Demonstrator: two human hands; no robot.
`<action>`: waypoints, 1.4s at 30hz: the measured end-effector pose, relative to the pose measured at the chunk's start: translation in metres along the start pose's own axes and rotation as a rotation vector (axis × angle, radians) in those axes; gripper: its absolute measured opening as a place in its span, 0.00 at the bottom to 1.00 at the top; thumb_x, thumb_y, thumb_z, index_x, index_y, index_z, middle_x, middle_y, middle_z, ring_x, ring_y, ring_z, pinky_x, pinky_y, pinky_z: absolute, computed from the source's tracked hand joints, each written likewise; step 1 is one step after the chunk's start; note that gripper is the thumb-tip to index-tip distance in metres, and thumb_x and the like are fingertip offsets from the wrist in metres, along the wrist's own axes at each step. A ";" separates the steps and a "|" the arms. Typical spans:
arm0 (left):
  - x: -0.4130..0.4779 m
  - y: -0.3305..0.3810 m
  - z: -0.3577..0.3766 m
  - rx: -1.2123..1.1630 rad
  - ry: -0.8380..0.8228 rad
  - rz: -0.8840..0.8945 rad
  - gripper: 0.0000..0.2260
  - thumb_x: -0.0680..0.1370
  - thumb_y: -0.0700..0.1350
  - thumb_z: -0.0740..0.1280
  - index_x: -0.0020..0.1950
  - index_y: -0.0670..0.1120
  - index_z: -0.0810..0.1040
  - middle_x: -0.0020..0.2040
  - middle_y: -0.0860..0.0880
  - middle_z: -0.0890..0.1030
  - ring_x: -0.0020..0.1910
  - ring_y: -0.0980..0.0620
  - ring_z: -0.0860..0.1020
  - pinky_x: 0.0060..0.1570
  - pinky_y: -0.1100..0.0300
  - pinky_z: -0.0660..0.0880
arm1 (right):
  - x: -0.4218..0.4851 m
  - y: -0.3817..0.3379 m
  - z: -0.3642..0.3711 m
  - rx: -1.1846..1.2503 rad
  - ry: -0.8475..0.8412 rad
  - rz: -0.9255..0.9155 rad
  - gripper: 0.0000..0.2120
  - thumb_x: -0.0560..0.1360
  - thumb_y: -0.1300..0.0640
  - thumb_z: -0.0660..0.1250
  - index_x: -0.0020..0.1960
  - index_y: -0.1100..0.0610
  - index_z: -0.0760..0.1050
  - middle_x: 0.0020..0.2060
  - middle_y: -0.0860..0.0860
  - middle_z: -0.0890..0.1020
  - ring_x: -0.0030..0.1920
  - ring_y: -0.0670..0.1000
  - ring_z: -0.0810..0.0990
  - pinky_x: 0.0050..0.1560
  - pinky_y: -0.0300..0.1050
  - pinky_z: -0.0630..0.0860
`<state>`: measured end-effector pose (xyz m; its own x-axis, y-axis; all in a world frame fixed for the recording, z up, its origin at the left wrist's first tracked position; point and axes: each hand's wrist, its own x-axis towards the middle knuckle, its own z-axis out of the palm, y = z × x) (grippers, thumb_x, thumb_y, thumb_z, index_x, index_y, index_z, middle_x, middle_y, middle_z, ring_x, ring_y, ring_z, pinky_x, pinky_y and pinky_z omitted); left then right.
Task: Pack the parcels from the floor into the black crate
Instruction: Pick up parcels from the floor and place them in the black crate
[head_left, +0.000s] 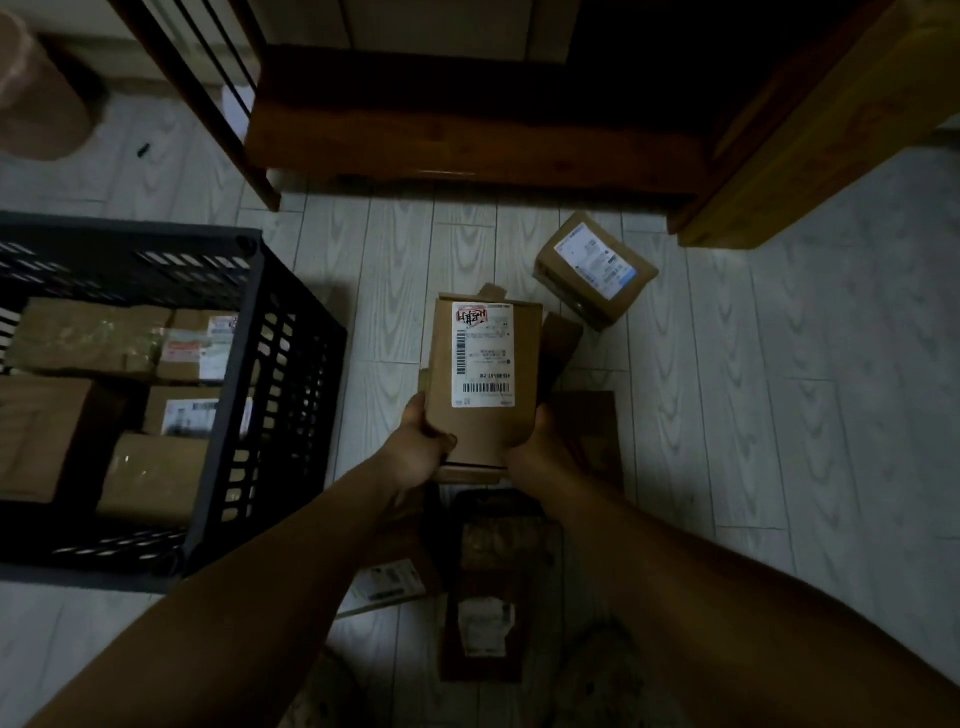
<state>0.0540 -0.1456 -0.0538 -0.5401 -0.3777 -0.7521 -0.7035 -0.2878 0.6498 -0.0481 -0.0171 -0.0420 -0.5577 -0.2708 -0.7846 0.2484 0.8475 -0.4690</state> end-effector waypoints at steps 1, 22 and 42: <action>0.000 -0.001 0.001 -0.004 -0.004 0.009 0.29 0.76 0.34 0.62 0.71 0.54 0.57 0.56 0.49 0.75 0.48 0.57 0.75 0.38 0.67 0.72 | 0.000 0.002 0.000 0.010 0.002 0.000 0.36 0.76 0.56 0.65 0.77 0.50 0.48 0.68 0.56 0.68 0.63 0.58 0.71 0.49 0.46 0.74; -0.374 0.266 -0.178 0.180 -0.193 0.147 0.26 0.75 0.32 0.61 0.66 0.58 0.68 0.58 0.47 0.75 0.55 0.42 0.76 0.55 0.43 0.76 | -0.386 -0.234 -0.143 0.380 0.182 -0.268 0.34 0.76 0.59 0.65 0.75 0.44 0.53 0.67 0.53 0.70 0.64 0.58 0.73 0.56 0.55 0.76; -0.645 0.307 -0.251 -0.086 0.502 0.474 0.23 0.77 0.40 0.62 0.71 0.51 0.64 0.61 0.46 0.75 0.51 0.48 0.78 0.47 0.49 0.79 | -0.626 -0.291 -0.117 0.245 0.269 -0.720 0.23 0.76 0.58 0.64 0.69 0.48 0.63 0.62 0.48 0.73 0.50 0.45 0.71 0.37 0.34 0.67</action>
<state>0.3027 -0.2108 0.6587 -0.4865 -0.8353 -0.2563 -0.3943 -0.0519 0.9175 0.1362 -0.0409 0.6334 -0.8111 -0.5665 -0.1459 -0.0955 0.3743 -0.9224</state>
